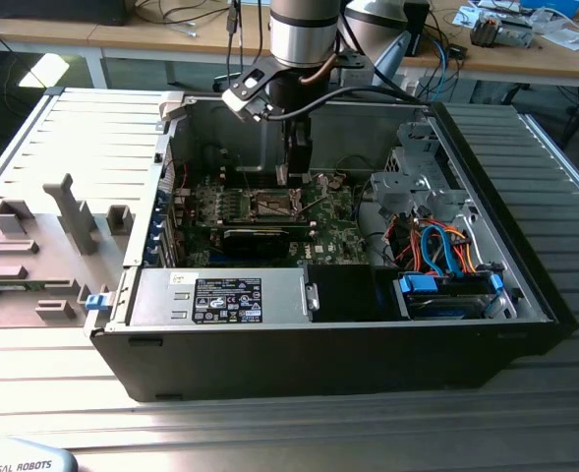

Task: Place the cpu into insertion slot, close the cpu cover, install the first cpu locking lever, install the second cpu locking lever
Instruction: 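Place the cpu into insertion slot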

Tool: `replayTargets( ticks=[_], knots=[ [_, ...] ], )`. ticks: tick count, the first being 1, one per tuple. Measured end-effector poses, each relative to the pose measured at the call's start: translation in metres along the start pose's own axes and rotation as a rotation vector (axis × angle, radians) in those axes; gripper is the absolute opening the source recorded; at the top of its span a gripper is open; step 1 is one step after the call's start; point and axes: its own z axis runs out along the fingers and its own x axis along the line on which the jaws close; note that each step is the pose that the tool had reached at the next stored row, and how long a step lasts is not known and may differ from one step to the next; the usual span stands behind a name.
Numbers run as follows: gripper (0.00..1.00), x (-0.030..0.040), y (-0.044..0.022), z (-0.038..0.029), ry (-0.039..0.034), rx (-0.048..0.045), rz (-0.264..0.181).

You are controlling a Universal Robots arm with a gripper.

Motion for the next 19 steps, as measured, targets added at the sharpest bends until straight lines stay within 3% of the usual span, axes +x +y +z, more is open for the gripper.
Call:
replayTargets(
  ticks=[19],
  knots=[
    [0.54,0.0002,0.0,0.0032,-0.0001,0.0003,0.007]
  ],
)
